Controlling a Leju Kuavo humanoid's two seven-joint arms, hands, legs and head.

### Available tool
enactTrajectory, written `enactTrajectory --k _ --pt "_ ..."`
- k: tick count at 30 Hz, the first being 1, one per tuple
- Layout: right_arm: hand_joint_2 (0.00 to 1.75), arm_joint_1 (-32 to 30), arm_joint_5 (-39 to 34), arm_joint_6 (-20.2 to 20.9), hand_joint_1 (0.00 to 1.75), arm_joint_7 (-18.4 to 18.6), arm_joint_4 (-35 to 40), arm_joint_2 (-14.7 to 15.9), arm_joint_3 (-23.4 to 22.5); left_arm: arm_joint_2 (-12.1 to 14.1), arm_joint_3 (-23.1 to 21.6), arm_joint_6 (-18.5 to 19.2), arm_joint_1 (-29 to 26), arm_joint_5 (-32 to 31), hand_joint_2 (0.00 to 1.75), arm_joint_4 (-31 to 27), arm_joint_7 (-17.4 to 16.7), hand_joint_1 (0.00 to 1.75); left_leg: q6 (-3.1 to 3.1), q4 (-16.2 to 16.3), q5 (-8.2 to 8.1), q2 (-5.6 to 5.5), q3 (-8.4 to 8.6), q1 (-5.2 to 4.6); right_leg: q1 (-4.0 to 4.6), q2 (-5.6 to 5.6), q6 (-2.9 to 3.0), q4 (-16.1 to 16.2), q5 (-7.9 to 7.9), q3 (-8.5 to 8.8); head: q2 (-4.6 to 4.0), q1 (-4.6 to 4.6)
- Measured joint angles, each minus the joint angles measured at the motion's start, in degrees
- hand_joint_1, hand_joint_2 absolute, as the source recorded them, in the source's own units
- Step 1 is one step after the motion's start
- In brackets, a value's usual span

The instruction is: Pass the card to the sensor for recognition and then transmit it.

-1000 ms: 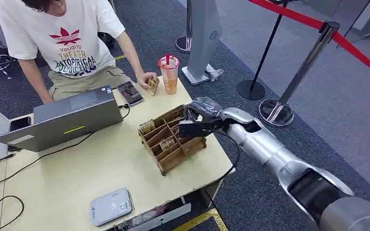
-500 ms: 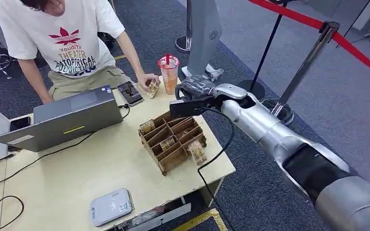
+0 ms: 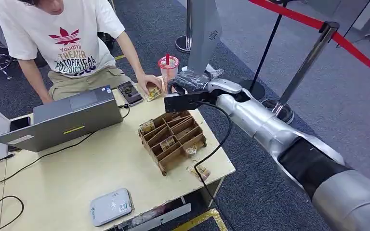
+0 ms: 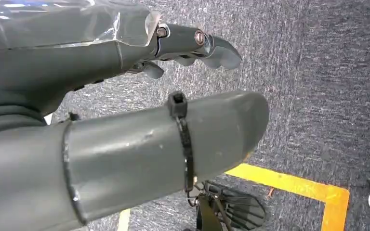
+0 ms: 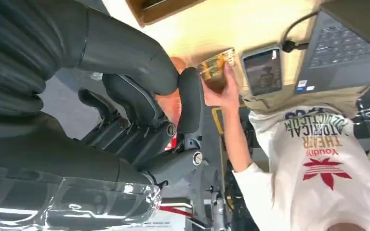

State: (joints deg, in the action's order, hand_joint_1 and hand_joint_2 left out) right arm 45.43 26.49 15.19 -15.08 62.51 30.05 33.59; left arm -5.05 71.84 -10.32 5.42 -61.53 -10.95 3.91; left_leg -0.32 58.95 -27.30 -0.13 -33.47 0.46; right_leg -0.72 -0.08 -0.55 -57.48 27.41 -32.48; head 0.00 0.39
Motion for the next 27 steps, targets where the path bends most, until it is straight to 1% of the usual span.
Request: enactTrajectory --k 1,2,3,9,12,16,22,27 --pt "1.75 -0.2 0.0 -0.7 0.14 0.0 0.0 -0.3 0.1 0.0 0.0 0.0 0.0 0.1 0.00 0.0 0.0 0.00 0.00 0.0 0.00 0.00 0.00 0.00 0.00 0.00 0.00 0.0 0.00 0.00 0.00 0.00" --pt "1.75 -0.5 0.0 -1.4 0.07 -0.1 0.0 -0.7 0.2 0.0 0.0 -0.1 0.0 0.1 0.00 0.0 0.0 0.00 0.00 0.0 0.00 0.00 0.00 0.01 0.00 0.00 0.00 0.0 0.00 0.00 0.00 0.00" --pt "1.75 -1.0 0.1 -2.1 0.03 -0.1 0.0 -1.1 0.3 -0.1 0.0 -0.2 0.0 0.1 0.00 0.0 0.0 0.00 0.00 0.0 0.00 0.00 0.00 0.01 0.01 0.00 0.00 0.0 0.00 0.00 0.00 0.00" --pt "1.75 -4.0 0.6 -5.6 0.00 -0.1 1.2 -3.5 0.3 -0.2 0.0 -0.4 0.0 0.2 0.00 0.0 0.0 0.00 0.00 0.0 0.00 -0.01 -0.01 0.01 0.01 0.00 0.00 0.0 0.00 0.00 0.00 0.00" --pt "1.75 -5.7 1.7 -6.6 0.00 -0.2 2.4 -4.6 0.0 -0.3 0.0 -0.5 0.0 0.2 0.00 0.0 0.0 0.00 0.00 0.0 0.00 -0.01 0.00 0.01 0.01 -0.01 0.00 0.0 0.01 0.00 0.00 0.00" --pt "1.75 -8.1 2.3 -7.4 0.00 -0.5 4.0 -5.5 -0.9 -0.3 0.0 -0.5 0.0 0.2 0.00 0.0 0.0 0.00 0.00 0.0 0.00 -0.02 -0.01 0.01 0.01 -0.02 0.00 0.0 0.01 0.00 0.00 0.00" --pt "1.75 -11.6 2.7 -8.5 0.00 -0.7 6.1 -6.1 -1.8 -0.3 0.0 -0.5 0.0 0.1 0.00 0.0 0.0 0.00 0.00 0.0 0.00 -0.02 -0.01 0.00 0.00 -0.01 0.00 0.0 0.01 0.00 0.00 0.00" --pt "1.75 -14.0 3.3 -8.7 0.00 -0.5 7.5 -6.4 -2.8 -0.4 0.0 -0.5 0.0 0.0 0.00 0.0 0.0 0.00 0.00 0.0 0.00 -0.02 0.00 0.00 0.00 -0.01 0.00 0.0 0.01 0.00 0.00 0.00"
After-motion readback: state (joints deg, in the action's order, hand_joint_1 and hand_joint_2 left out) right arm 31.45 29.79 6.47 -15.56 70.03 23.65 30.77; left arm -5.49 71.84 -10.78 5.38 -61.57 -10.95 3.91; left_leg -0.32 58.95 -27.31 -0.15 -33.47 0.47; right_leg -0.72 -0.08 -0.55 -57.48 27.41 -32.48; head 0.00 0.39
